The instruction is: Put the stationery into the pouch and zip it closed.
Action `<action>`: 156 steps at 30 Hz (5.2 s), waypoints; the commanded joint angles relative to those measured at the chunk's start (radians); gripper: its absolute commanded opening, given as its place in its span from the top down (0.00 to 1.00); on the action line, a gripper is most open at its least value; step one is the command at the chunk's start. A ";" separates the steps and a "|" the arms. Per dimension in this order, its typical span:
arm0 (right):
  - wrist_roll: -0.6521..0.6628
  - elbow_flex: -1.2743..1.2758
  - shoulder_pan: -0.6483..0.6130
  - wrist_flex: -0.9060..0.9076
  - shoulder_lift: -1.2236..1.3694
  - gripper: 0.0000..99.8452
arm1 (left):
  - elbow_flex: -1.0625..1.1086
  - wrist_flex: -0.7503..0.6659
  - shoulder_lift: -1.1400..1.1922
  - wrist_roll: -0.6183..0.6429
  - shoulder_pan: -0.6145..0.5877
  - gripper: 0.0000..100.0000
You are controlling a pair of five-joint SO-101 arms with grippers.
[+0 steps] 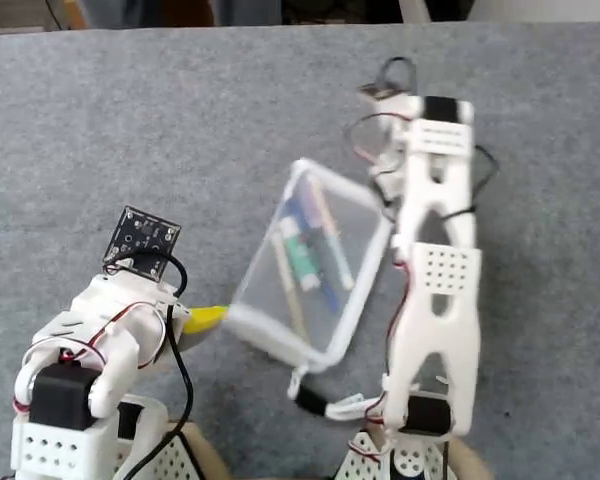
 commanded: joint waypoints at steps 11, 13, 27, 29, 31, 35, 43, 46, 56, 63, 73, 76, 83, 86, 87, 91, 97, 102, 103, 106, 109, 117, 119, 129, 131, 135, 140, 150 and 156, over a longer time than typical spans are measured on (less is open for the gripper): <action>0.051 -0.177 0.423 0.005 0.001 0.66 | -0.051 0.006 0.003 0.006 -0.008 0.62; 0.035 -0.189 0.448 0.006 -0.012 0.66 | -0.051 0.006 0.003 0.006 -0.008 0.62; 0.012 1.170 0.072 0.006 -1.013 0.66 | -0.091 0.028 0.005 0.008 -0.010 0.62; -0.008 1.320 0.002 0.006 -1.182 0.66 | -0.093 0.037 0.005 0.008 -0.010 0.62; -0.012 1.455 -0.074 0.006 -1.326 0.66 | -0.094 0.041 0.005 0.008 -0.010 0.62; -0.040 1.713 -0.227 0.006 -1.483 0.66 | -0.096 0.041 0.005 0.008 -0.010 0.62; -0.132 1.825 -0.497 0.006 -1.442 0.66 | -0.093 0.041 0.003 0.008 -0.010 0.62; -0.164 1.817 -0.623 0.006 -1.415 0.66 | -0.090 0.041 0.003 0.008 -0.010 0.62; -0.193 1.787 -0.908 0.003 -1.267 0.66 | -0.088 0.041 -0.005 0.006 -0.012 0.62; -0.233 1.661 -0.933 -0.003 -1.064 0.66 | -0.087 0.037 -0.005 0.006 -0.062 0.62; -0.290 1.534 -0.968 -0.003 -0.805 0.74 | -0.127 0.037 -0.005 -0.141 -0.139 0.62; -0.293 1.534 -0.999 -0.005 -0.788 0.74 | -0.173 0.041 -0.005 -0.170 -0.150 0.62; -0.324 1.537 -1.010 -0.034 -0.786 0.74 | -0.188 0.041 -0.005 -0.176 -0.151 0.62; -0.319 1.564 -1.010 -0.038 -0.786 0.74 | -0.188 0.041 -0.005 -0.176 -0.151 0.62; -0.319 1.573 -1.008 -0.043 -0.786 0.74 | -0.188 0.041 -0.005 -0.176 -0.151 0.62; -0.322 1.607 -1.003 -0.064 -0.786 0.74 | -0.188 0.041 -0.005 -0.176 -0.151 0.62; -0.319 1.607 -1.003 -0.066 -0.786 0.74 | -0.188 0.041 -0.005 -0.176 -0.151 0.62; -0.321 1.606 -1.003 -0.068 -0.771 0.74 | -0.188 0.041 -0.005 -0.176 -0.151 0.62; -0.321 1.606 -1.003 -0.068 -0.756 0.74 | -0.188 0.041 -0.005 -0.176 -0.151 0.62; -0.322 1.606 -1.003 -0.068 -0.682 0.74 | -0.188 0.041 -0.005 -0.175 -0.151 0.62; -0.324 1.596 -1.002 -0.084 -0.618 0.80 | -0.188 0.041 -0.005 -0.175 -0.151 0.62; -0.275 1.511 -0.942 -0.052 -0.605 0.77 | -0.188 0.041 -0.005 -0.175 -0.150 0.62; -0.253 1.494 -0.941 -0.029 -0.605 0.73 | -0.188 0.041 -0.005 -0.175 -0.150 0.62; -0.256 1.472 -0.937 -0.026 -0.800 0.73 | -0.188 0.041 -0.005 -0.175 -0.150 0.62; -0.255 1.472 -0.937 -0.032 -0.832 0.73 | -0.188 0.041 -0.005 -0.175 -0.150 0.62; -0.256 1.448 -0.936 -0.046 -0.820 0.73 | -0.191 0.043 -0.005 -0.175 -0.150 0.62; -0.256 1.425 -0.931 -0.014 -0.805 0.73 | -0.245 0.077 -0.005 -0.176 -0.150 0.62; -0.288 1.434 -0.936 -0.009 -0.802 0.73 | -0.274 0.077 -0.003 -0.176 -0.150 0.62; -0.293 1.495 -0.937 -0.011 -0.808 0.73 | -0.274 0.071 -0.003 -0.176 -0.150 0.62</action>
